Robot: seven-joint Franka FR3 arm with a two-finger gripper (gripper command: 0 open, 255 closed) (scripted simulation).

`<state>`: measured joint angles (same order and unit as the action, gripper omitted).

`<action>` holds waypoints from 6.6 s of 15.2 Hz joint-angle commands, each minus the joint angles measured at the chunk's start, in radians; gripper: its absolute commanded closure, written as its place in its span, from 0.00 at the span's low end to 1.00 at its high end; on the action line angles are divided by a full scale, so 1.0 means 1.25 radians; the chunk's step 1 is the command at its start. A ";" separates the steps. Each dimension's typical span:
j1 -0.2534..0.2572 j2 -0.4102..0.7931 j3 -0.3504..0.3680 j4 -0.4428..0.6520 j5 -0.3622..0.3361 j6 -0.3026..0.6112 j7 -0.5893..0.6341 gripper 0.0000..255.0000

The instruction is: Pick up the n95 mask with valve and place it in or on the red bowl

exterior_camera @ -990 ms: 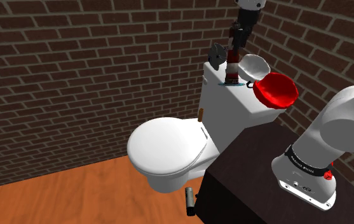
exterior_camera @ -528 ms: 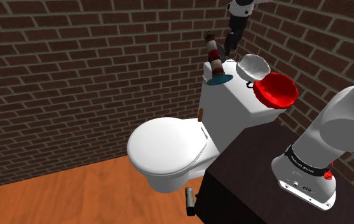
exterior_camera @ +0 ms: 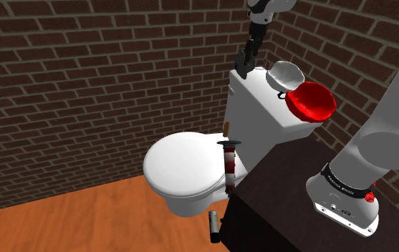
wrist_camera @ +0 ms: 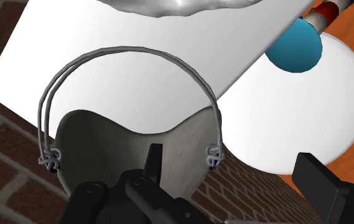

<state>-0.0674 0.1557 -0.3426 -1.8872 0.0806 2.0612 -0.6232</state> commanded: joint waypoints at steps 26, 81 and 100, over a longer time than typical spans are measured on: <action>-0.005 0.041 0.003 -0.020 0.021 0.060 -0.016 1.00; -0.063 -0.790 0.073 -0.397 -0.197 -0.369 0.098 1.00; -0.111 -0.987 0.060 -0.642 -0.238 -0.323 0.094 1.00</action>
<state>-0.2029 -1.0736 -0.2636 -2.6750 -0.2123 1.6464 -0.5044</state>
